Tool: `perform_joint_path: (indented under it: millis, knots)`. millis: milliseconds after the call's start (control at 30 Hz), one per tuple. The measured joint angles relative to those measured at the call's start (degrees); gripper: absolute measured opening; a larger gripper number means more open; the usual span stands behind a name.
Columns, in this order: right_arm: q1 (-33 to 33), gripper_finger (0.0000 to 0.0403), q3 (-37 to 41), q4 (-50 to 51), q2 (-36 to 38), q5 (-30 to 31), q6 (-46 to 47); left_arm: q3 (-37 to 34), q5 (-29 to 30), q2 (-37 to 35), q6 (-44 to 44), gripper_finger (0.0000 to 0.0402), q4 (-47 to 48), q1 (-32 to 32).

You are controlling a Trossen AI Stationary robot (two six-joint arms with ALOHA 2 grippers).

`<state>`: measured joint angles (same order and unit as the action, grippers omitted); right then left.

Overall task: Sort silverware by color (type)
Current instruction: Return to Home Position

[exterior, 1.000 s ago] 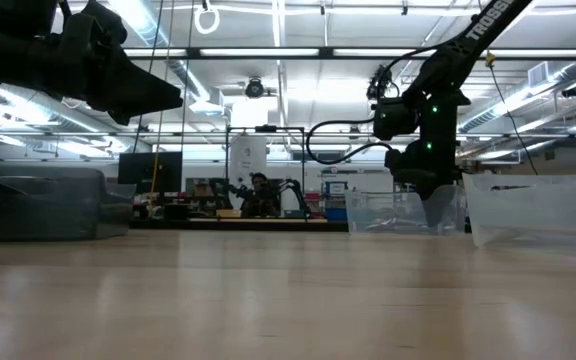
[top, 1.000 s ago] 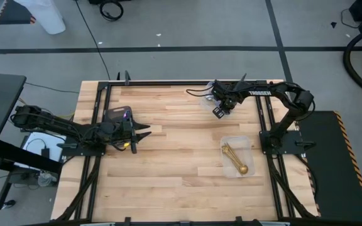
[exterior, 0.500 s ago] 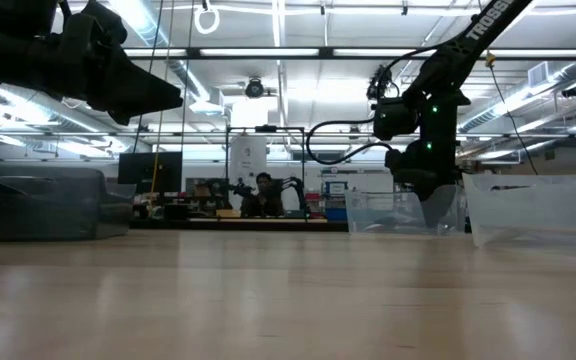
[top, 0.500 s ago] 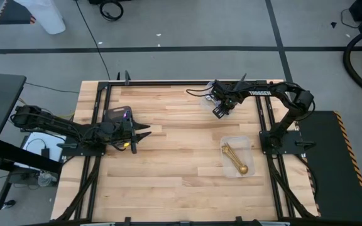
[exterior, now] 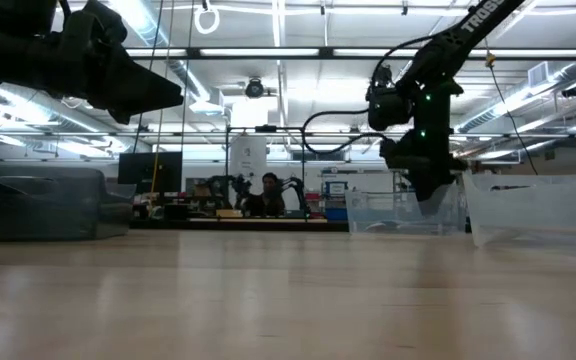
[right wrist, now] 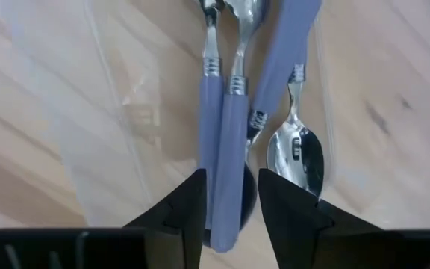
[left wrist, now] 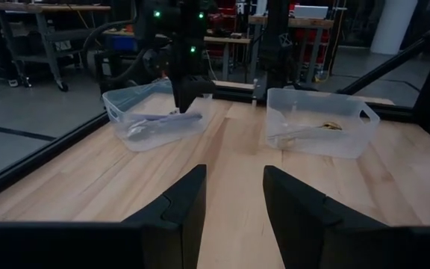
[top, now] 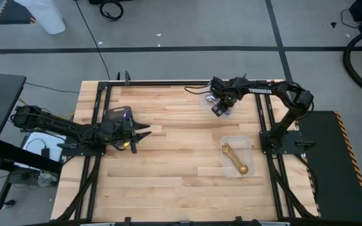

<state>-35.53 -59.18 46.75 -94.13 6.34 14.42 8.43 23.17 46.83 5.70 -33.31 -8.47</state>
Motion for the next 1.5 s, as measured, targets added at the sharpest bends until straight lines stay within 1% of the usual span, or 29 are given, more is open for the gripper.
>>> perform_joint_path:
  millis: [167, 300, 400, 567, 700, 800, 933, 1067, 1300, 1500]
  knots:
    - [0.35, 0.0133, -2.91, 3.98, 0.00, -0.02, -0.01, 0.00, 0.38, -0.81, 1.52, 0.0141, -0.03, 0.00]
    - [1.05, 0.0133, -5.40, 7.20, 1.02, -0.01, -0.92, 0.00, 0.43, -3.35, 1.51, 0.0141, 0.34, 0.00]
    - [2.05, 0.0133, -5.49, 6.26, 4.82, 0.67, -2.09, 0.00, 0.43, -6.09, 1.56, 0.0141, 2.65, 0.00]
    - [3.72, 0.0133, -3.53, 2.93, 14.57, 4.21, -2.91, 0.00, 0.43, -12.46, 1.59, 0.0141, 7.93, 0.00]
    - [5.16, 0.0133, -0.43, -0.13, 23.26, 4.43, -2.04, 0.00, 0.46, -18.12, 1.51, 0.0141, 12.41, 0.00]
    - [6.85, 0.0133, 2.31, -1.44, 29.19, 4.47, 0.31, 0.00, 0.59, -21.91, 1.65, 0.0141, 15.76, 0.00]
    - [10.14, 0.0133, 6.42, -4.25, 36.60, 4.46, 3.74, 0.00, 1.13, -26.23, 1.61, 0.0141, 18.72, 0.00]
    - [13.95, 0.0132, 10.12, -7.65, 43.02, 5.58, 7.50, 0.00, 3.01, -30.20, 1.17, 0.0141, 21.35, 0.00]
    - [22.22, 0.0132, 19.91, -19.71, 51.72, 10.51, 11.96, -0.06, 4.08, -36.45, 1.45, 0.0141, 27.41, 0.00]
    - [27.83, 0.0132, 27.71, -32.64, 56.21, 11.63, 12.53, -5.23, 4.12, -37.59, 4.17, 0.0141, 24.94, 0.00]
